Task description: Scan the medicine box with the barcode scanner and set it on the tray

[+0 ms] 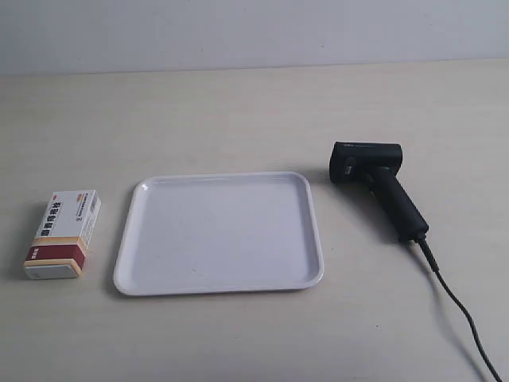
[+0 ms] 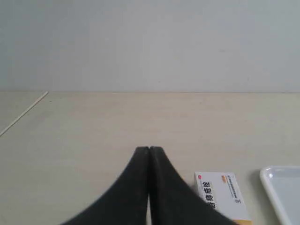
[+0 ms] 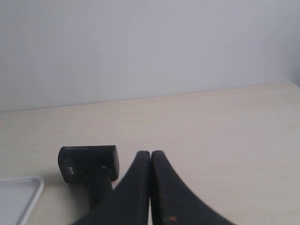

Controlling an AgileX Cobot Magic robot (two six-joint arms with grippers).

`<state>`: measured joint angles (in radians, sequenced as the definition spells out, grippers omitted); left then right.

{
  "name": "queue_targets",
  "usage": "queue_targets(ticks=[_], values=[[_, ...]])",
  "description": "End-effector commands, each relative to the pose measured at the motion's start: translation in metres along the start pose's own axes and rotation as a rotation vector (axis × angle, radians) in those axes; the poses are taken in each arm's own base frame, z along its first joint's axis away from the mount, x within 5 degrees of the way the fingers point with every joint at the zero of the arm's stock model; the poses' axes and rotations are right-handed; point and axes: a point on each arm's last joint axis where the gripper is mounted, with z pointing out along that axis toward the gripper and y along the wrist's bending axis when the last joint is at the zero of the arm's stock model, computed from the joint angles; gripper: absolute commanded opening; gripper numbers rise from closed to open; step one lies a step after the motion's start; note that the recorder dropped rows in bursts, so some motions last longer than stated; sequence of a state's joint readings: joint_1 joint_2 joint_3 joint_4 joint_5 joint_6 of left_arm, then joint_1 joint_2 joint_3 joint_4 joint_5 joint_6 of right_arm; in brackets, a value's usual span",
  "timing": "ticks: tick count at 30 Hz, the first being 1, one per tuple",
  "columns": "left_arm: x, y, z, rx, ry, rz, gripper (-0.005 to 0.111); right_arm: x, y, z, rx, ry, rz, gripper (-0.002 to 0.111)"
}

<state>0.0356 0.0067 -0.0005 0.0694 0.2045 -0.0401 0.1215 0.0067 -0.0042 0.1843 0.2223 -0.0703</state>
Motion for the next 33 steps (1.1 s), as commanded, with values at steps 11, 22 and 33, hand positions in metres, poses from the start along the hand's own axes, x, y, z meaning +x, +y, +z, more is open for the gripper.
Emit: queue_targets(ticks=[11,22,33], values=[[-0.003,-0.001,-0.001,0.015,-0.034,-0.261,0.002,-0.003,-0.001,0.0,0.008,-0.045,-0.008,0.0],[-0.028,-0.001,0.01,0.024,-0.067,-0.326,0.0,-0.014,-0.001,-0.002,0.004,-0.173,0.096,0.0],[0.007,-0.02,0.088,0.094,0.514,-0.129,0.006,-0.02,-0.002,-0.003,-0.019,-0.244,0.366,0.0]])
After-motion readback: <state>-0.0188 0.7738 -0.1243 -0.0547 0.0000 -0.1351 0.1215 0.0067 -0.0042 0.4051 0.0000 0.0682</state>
